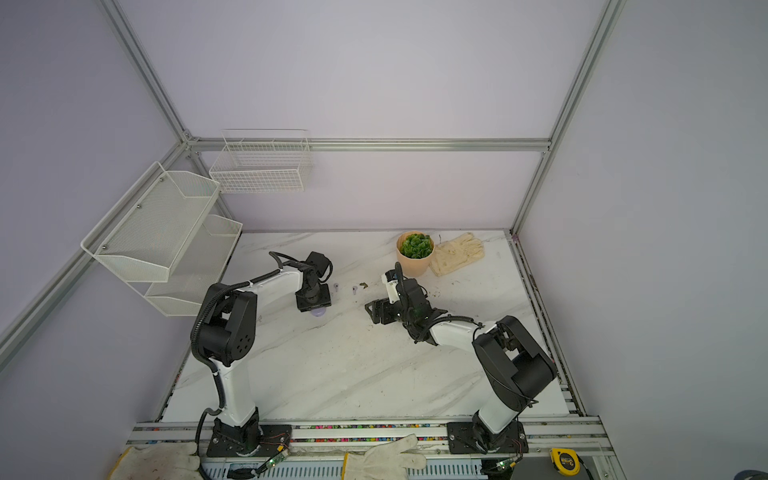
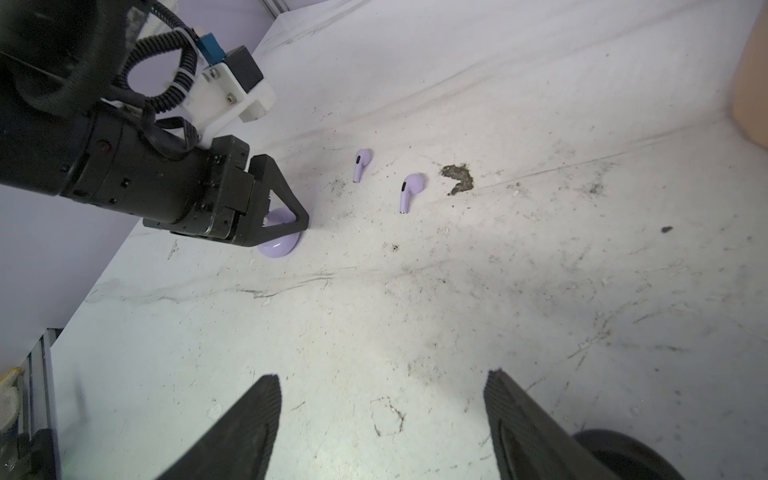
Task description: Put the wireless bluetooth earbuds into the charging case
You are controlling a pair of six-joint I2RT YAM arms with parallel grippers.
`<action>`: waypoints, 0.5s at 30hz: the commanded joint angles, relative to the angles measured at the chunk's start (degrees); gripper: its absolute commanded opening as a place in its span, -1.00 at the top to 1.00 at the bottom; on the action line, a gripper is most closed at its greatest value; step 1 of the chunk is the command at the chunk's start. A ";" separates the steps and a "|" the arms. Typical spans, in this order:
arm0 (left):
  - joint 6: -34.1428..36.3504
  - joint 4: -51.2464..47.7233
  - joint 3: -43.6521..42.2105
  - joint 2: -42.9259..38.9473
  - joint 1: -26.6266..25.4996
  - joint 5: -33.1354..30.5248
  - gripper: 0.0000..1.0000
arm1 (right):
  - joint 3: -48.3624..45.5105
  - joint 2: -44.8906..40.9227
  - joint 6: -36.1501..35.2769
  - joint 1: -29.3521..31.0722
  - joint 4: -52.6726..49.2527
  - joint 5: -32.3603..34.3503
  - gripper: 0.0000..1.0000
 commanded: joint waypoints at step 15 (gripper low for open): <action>0.32 1.38 -2.04 -3.51 -0.93 2.61 -0.05 | 3.00 0.19 -0.74 0.30 -2.72 2.99 -0.61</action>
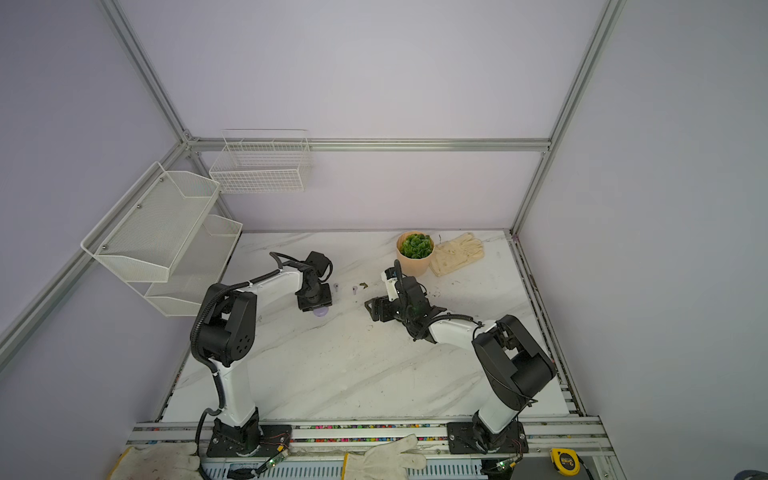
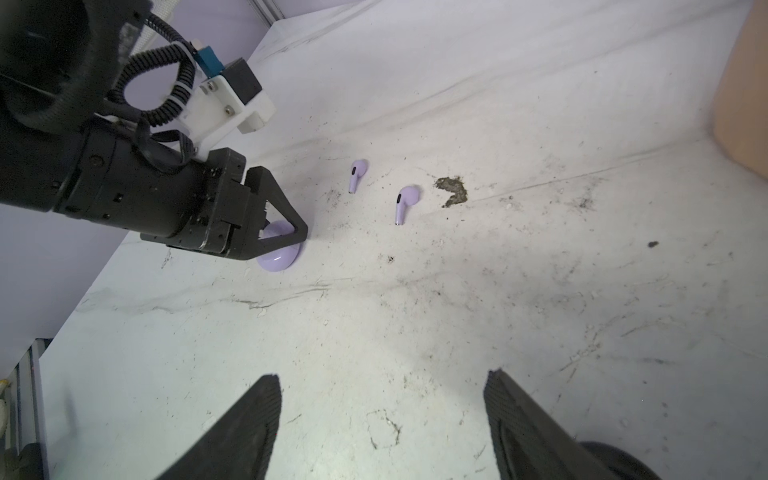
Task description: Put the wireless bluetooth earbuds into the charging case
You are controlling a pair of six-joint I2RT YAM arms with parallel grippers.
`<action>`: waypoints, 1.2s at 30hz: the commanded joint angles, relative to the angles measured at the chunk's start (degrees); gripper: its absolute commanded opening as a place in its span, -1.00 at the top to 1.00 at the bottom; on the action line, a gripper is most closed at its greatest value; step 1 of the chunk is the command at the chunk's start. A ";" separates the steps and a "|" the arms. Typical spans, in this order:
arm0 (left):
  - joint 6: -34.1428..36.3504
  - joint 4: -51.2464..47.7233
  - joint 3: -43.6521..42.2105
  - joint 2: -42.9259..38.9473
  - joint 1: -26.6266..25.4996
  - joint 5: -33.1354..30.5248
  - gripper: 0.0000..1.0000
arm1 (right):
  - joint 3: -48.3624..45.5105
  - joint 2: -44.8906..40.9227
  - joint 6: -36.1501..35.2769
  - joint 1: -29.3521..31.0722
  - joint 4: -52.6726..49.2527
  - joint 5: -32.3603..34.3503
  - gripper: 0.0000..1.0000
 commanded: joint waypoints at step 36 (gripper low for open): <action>-3.69 -0.58 0.35 0.54 -14.00 -2.84 -0.60 | -4.95 -8.59 -1.59 -0.08 -2.77 7.26 -0.62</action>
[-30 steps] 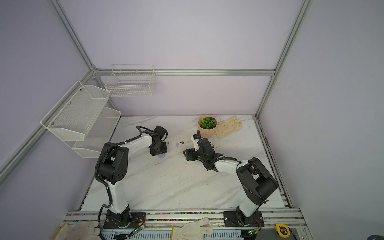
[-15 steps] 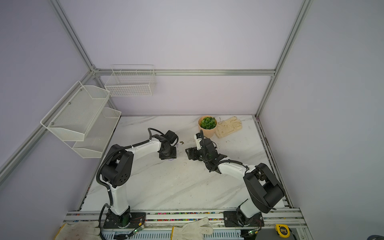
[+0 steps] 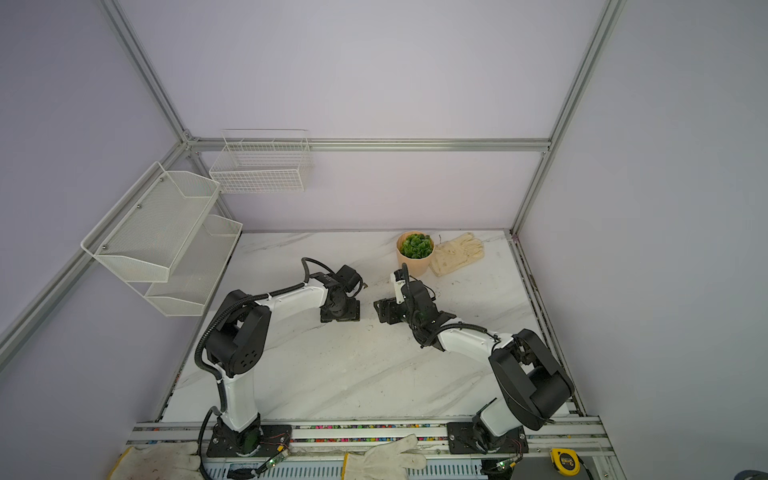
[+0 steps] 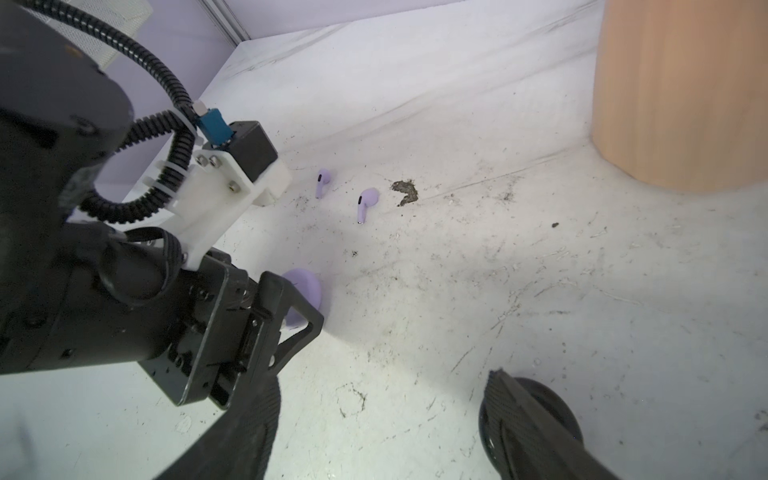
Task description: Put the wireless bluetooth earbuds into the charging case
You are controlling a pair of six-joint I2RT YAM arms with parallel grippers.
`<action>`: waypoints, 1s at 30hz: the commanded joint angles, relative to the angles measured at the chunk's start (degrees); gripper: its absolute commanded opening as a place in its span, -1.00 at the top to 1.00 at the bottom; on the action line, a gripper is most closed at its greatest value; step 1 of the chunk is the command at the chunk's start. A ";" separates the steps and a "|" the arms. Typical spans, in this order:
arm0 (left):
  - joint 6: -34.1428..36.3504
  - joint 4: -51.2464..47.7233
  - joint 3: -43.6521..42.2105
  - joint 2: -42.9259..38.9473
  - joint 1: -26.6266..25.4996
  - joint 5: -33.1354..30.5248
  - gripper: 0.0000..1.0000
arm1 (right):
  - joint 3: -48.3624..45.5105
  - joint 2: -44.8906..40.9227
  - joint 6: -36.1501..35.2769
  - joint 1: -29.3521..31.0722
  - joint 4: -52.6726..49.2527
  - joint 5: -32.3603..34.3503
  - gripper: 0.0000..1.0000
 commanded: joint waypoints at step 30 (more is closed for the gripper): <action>1.79 0.34 7.19 6.09 0.12 2.37 -0.15 | -2.71 -3.27 -1.63 -2.21 -0.18 0.17 -0.62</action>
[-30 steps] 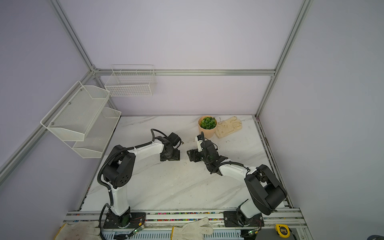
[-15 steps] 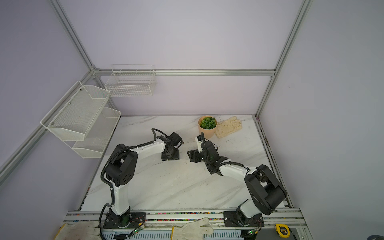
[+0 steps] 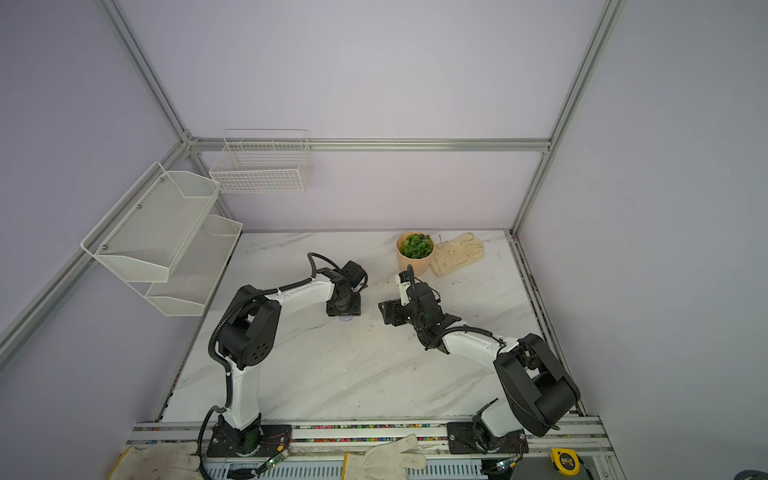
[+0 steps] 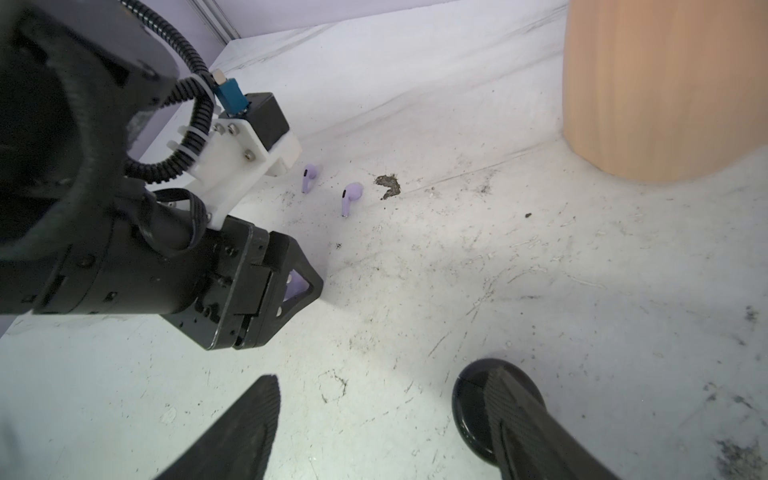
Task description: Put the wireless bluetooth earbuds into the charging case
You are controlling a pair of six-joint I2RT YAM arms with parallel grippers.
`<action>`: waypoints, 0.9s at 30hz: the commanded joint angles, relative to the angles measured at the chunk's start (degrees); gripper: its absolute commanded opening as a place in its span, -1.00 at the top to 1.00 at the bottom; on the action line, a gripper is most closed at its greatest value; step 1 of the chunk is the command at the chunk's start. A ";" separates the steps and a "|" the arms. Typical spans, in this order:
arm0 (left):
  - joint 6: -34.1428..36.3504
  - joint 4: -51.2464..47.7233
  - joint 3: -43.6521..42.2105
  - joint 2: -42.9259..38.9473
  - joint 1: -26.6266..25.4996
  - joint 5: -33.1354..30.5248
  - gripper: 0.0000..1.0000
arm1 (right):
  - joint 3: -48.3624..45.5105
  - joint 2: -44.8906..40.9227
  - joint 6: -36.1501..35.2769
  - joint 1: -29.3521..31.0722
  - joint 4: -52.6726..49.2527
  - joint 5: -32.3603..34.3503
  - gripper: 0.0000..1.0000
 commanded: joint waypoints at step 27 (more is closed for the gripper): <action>9.19 2.72 -3.23 -2.10 -7.58 8.24 -0.08 | -1.03 -3.08 -0.68 -1.94 -1.72 1.41 -0.62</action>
